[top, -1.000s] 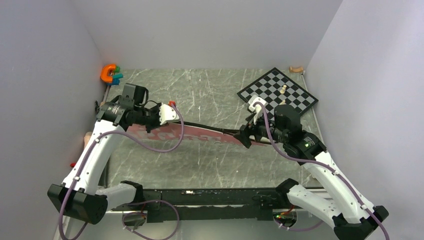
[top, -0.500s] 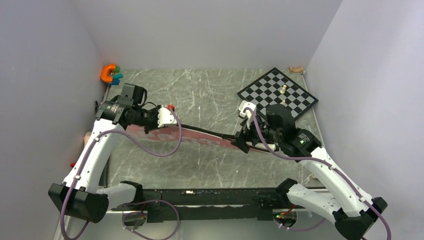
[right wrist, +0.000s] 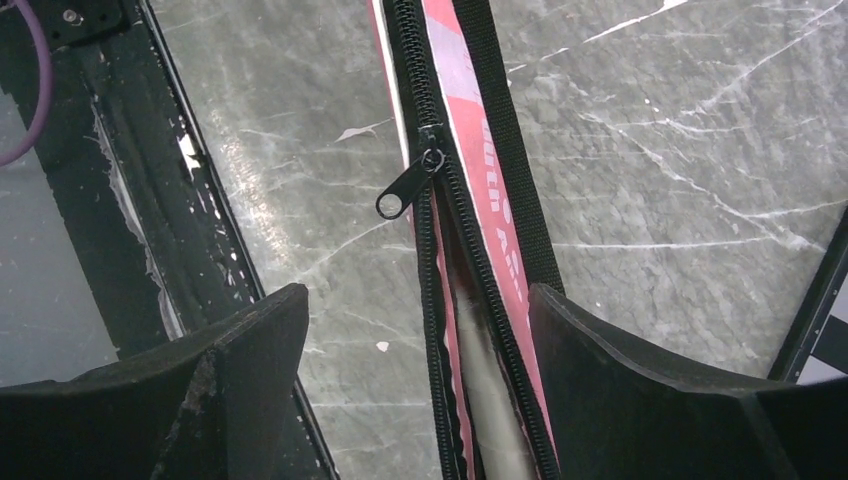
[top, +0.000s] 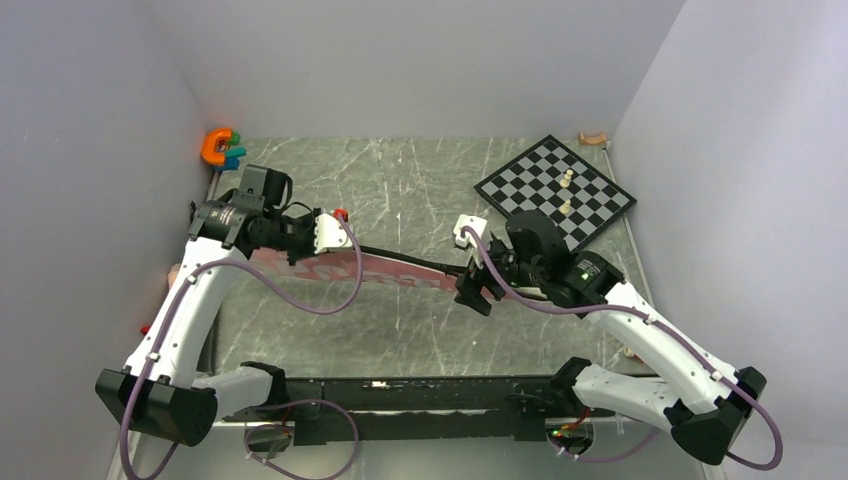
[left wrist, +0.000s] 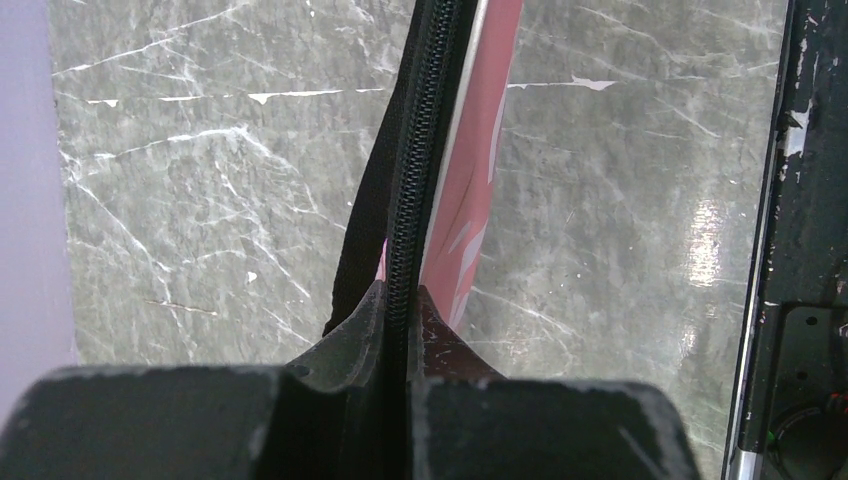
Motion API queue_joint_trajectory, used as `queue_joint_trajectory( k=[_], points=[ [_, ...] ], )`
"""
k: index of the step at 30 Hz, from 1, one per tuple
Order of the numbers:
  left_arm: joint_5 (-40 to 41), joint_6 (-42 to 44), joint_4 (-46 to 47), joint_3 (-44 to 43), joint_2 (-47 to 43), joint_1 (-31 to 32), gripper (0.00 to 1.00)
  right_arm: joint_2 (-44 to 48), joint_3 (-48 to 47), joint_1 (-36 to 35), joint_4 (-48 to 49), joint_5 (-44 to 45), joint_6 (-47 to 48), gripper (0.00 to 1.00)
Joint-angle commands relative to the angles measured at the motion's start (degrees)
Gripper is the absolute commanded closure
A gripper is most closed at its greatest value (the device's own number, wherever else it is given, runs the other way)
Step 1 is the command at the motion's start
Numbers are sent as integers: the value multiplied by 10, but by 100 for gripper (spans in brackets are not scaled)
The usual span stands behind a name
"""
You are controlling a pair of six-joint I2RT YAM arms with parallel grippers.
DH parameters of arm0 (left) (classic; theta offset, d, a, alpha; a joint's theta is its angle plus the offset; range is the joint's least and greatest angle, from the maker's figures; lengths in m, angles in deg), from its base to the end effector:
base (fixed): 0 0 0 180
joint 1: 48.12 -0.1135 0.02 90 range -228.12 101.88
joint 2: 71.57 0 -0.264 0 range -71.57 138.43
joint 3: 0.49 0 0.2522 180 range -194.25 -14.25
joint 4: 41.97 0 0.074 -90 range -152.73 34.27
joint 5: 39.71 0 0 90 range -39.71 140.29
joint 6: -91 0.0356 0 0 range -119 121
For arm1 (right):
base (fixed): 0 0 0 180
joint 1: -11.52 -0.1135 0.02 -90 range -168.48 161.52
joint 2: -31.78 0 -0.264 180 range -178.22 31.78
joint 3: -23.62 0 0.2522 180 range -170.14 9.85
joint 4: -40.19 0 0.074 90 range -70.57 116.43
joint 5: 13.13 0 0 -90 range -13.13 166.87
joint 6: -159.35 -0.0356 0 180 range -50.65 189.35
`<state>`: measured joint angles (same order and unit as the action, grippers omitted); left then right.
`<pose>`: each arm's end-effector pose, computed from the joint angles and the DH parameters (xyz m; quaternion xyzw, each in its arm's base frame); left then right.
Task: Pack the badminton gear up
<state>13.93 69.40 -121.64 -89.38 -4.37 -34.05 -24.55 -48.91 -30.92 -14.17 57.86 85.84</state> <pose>0.1952 -0.0707 0.3630 0.6667 0.6300 -0.1472 0.3701 0.1401 0.1438 0.3371 -0.4992 0.7368 0.2415 0.3868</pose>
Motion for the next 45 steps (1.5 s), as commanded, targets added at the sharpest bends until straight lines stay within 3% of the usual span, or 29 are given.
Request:
queue_joint_trajectory(
  k=[1,4,8,13,18,26,29,32,34,38,39,45],
  points=[
    [-59,17,21,-39,-22,0,100,15,-2,-2,5,17,2,18],
    [-59,16,21,-41,-24,-1,100,4,-5,-2,-6,37,5,25],
    [-60,13,24,-37,-28,0,100,-12,-10,-9,-15,62,0,46],
    [-65,1,32,-40,-27,-4,100,-26,-9,-16,-18,79,-10,61],
    [-65,-6,40,-34,-25,-6,100,-29,-22,-18,-17,108,-27,98],
    [-79,-39,54,-26,-7,-3,95,5,-41,-18,21,129,-58,100],
    [-85,-41,43,-31,0,5,85,23,-47,-18,36,123,-68,100],
    [-82,-53,54,-21,-10,22,57,35,-55,-18,43,113,-76,100],
    [-78,-59,64,-11,-20,41,50,35,-65,-19,42,105,-81,100],
    [-78,-86,80,0,-32,76,19,28,-81,-22,29,88,-88,100],
    [-81,-94,78,-3,-31,81,4,23,-87,-25,20,87,-88,100],
    [-99,-115,71,-27,-41,87,1,0,-116,-43,-11,108,-87,100]
  ],
)
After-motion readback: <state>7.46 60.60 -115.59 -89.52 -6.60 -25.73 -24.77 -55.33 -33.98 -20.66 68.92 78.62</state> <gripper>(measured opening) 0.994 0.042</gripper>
